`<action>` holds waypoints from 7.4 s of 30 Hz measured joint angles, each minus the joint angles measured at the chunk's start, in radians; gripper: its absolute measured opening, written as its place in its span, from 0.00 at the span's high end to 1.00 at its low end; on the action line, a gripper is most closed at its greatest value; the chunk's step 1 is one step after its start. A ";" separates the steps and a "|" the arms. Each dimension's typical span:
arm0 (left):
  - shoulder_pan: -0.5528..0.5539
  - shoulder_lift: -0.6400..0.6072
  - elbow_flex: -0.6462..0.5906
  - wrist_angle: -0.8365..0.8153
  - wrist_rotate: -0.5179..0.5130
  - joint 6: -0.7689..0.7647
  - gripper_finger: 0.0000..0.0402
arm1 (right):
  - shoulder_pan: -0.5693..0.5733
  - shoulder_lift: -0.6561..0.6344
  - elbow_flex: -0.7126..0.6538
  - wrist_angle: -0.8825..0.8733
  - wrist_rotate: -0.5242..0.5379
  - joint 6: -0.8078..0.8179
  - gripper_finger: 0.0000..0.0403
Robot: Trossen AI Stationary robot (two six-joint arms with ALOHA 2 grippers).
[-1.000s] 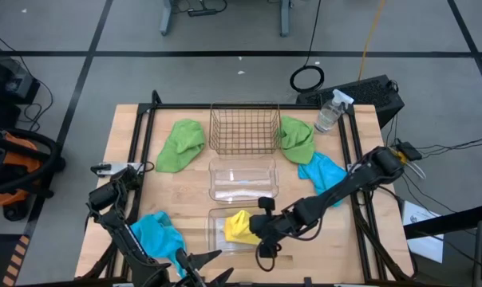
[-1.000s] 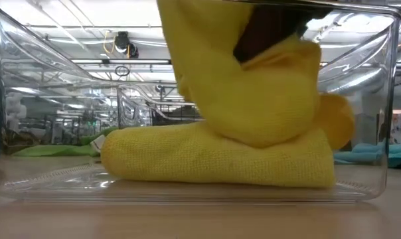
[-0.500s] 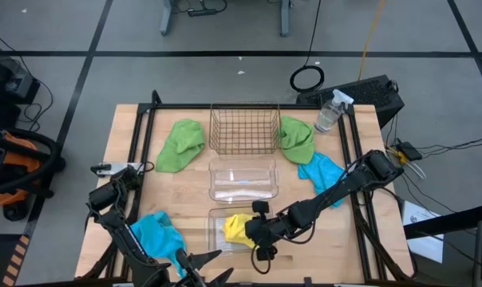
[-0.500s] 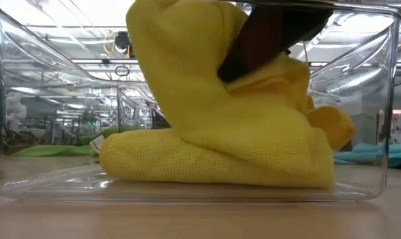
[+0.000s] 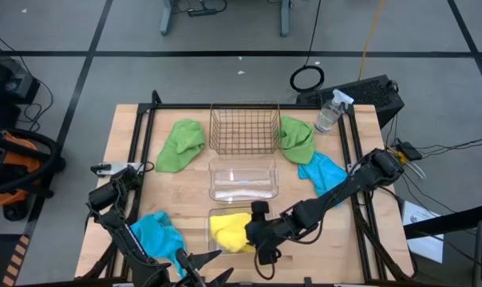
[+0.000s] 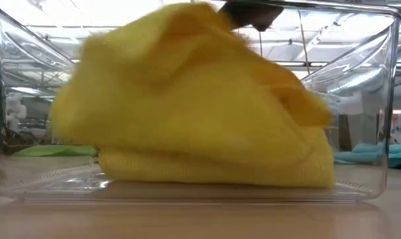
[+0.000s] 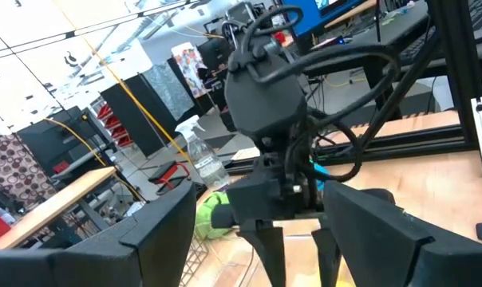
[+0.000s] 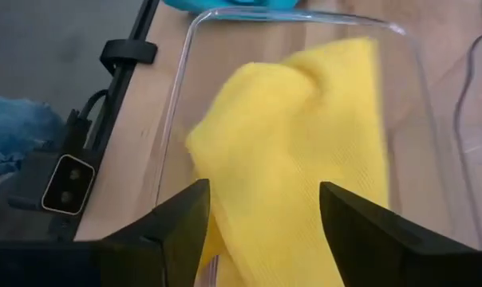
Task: Sort microfiber towel by color & place in baskets
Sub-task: Put the yellow towel into the bottom transparent bin, then put the bottom blue towel into the top transparent bin
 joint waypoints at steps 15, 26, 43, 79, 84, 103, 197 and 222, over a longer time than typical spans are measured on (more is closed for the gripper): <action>0.000 0.000 0.000 0.000 0.000 -0.002 0.30 | -0.008 0.122 0.030 0.162 0.036 -0.038 0.86; -0.002 0.000 0.000 -0.005 0.001 -0.024 0.30 | -0.036 0.218 0.029 0.170 0.013 0.010 0.95; -0.003 0.000 0.000 -0.019 0.001 -0.010 0.30 | 0.007 0.051 0.030 -0.015 0.019 0.059 0.97; 0.027 -0.015 -0.001 -0.316 0.498 -0.596 0.47 | 0.628 0.053 0.029 -0.248 0.539 0.692 0.97; 0.075 -0.173 0.001 -1.008 0.528 -1.138 0.50 | 0.629 0.054 0.029 -0.235 0.542 0.683 0.97; 0.103 -0.249 -0.230 -1.828 1.346 -2.013 0.40 | 0.635 0.054 0.029 -0.234 0.542 0.606 0.97; 0.238 -0.392 -0.154 -2.041 0.592 -1.819 0.95 | -0.079 -0.076 0.029 0.022 0.303 -0.543 0.95; 0.412 -0.408 -0.156 -1.435 0.682 -0.827 0.95 | -0.242 -0.077 0.029 0.255 0.192 -0.883 0.26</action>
